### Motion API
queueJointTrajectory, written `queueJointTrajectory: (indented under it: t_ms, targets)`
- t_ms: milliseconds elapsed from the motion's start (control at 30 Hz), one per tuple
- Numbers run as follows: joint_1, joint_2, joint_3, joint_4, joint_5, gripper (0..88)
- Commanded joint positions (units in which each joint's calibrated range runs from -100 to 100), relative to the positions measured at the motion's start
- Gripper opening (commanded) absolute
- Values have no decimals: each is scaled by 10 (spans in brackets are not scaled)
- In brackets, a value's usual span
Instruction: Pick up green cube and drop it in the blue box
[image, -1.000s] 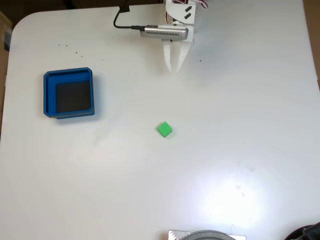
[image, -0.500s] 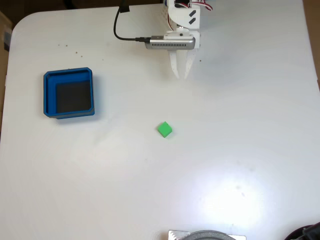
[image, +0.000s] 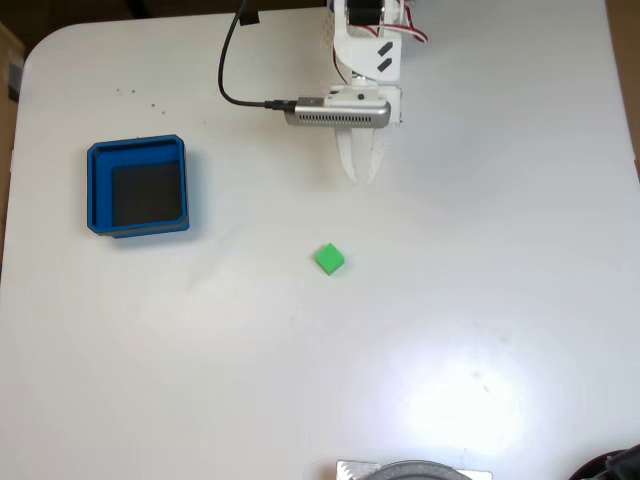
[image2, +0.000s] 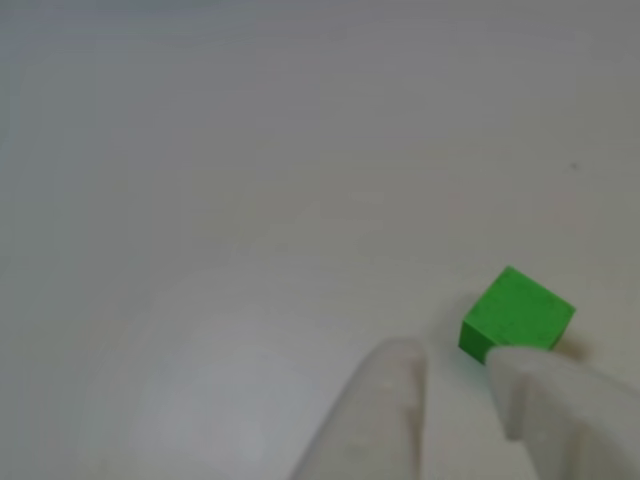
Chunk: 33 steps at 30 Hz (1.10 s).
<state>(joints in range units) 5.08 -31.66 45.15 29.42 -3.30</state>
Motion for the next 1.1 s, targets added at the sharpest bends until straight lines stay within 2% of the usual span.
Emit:
queueJointTrajectory:
  t_ms: [0,300,400,500,767,1067]
  targets:
    - [10,32,-74,22,-1,23]
    - [13,112,-269,265,-2,24]
    - [14,151,-326,314,-3,25]
    - [14,177,-354,321,-20,25]
    - [13,185,-372,318,-111,24]
    - [13,245,-459,318,-124,24]
